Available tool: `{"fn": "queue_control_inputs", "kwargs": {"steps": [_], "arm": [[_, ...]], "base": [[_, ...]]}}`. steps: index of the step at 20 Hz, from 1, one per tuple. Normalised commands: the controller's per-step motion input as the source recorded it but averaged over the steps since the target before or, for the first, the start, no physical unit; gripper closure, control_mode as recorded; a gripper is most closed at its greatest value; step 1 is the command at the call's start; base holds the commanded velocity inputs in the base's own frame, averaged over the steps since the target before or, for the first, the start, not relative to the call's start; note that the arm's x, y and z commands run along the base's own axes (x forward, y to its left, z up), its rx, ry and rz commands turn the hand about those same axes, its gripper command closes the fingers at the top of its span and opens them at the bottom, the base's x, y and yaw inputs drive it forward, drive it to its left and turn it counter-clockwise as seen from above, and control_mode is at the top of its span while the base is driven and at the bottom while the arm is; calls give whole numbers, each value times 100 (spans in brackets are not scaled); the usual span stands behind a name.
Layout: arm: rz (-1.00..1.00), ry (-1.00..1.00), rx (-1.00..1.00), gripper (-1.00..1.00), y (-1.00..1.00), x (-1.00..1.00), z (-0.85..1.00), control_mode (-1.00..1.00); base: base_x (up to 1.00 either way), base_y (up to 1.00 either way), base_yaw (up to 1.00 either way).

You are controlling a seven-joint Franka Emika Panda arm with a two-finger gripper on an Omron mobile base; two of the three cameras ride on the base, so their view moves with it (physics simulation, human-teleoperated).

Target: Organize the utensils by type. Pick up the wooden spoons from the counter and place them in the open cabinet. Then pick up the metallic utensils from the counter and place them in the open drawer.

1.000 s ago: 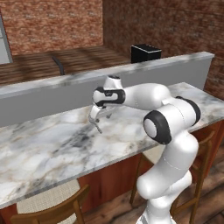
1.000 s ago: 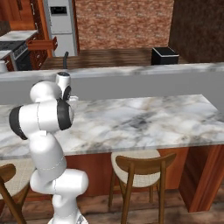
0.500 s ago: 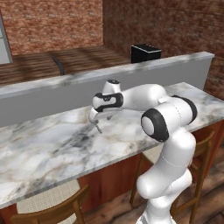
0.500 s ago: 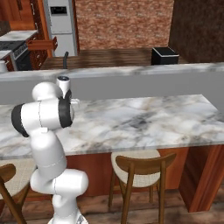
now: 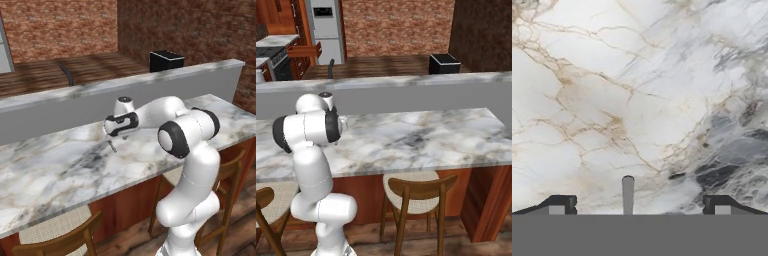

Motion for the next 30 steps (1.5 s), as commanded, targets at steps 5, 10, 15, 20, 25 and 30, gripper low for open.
{"fn": "queue_control_inputs", "kwargs": {"steps": [5,10,15,20,25,30], "arm": [[-10,0,-4,-100,0,23,-14,-100],[-6,0,-1,-100,0,28,-8,-100],[-3,0,0,-100,0,33,-14,-100],[0,0,0,-100,0,25,-24,-100],[0,0,0,-100,1,22,-22,-100],[0,0,0,-100,8,13,-17,-100]], "base": [[0,0,0],[0,0,0],[0,0,0],[0,0,0],[0,0,0],[0,0,0]]}}
